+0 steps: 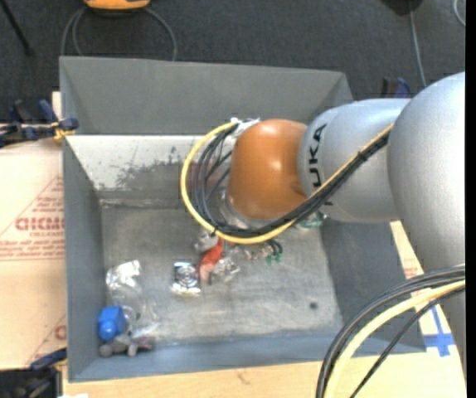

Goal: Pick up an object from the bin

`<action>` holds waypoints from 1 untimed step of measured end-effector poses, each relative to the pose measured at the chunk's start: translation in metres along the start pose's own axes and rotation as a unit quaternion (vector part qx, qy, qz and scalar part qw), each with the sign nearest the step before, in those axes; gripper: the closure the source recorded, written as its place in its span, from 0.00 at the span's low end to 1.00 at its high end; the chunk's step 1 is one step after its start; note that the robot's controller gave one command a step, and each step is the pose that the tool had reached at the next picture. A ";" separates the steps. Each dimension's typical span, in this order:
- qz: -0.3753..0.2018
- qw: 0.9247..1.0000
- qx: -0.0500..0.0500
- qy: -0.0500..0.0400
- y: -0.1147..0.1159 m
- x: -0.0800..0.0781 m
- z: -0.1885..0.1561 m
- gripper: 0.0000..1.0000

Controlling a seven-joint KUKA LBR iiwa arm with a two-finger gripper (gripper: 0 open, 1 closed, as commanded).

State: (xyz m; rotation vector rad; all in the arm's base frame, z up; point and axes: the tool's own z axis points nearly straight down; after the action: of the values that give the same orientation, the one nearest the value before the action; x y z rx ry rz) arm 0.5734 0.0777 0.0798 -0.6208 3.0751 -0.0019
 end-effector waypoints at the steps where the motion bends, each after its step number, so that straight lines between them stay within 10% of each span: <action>1: 0.000 1.000 0.001 -0.003 -0.008 -0.002 -0.076 1.00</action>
Offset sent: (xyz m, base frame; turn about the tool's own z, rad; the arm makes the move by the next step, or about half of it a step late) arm 0.0015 -0.0050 0.0701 -0.0064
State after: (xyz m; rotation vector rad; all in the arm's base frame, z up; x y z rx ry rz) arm 0.5780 0.0712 0.1556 -0.6194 3.0688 -0.0038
